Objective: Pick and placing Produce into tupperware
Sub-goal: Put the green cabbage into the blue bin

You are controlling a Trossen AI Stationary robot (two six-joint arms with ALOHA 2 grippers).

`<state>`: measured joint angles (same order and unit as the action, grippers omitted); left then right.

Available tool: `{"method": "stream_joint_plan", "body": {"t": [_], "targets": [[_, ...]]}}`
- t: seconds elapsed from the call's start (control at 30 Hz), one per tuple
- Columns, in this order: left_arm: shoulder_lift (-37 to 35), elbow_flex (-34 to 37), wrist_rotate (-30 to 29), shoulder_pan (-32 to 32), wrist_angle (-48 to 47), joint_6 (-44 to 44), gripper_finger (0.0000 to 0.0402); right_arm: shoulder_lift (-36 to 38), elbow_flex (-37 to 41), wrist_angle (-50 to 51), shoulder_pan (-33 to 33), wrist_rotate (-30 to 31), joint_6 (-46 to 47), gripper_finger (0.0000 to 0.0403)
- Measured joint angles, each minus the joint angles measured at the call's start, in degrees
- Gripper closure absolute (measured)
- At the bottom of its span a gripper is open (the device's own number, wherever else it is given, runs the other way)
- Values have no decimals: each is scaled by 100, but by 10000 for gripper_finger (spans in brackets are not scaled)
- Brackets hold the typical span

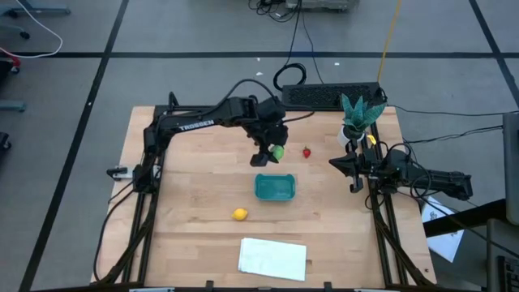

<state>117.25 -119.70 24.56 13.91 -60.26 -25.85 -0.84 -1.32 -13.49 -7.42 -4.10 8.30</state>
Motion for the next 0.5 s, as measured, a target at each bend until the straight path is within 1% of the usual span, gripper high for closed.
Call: {"method": "stream_joint_plan", "body": {"t": [0.2,0.5], "targets": [[-2,2,0,-7,-18,-132,158,0,0,2,1,0,1,403],[87,143,-20,-45,-408,-293,158,0,1,2,0,0,0,403]]}}
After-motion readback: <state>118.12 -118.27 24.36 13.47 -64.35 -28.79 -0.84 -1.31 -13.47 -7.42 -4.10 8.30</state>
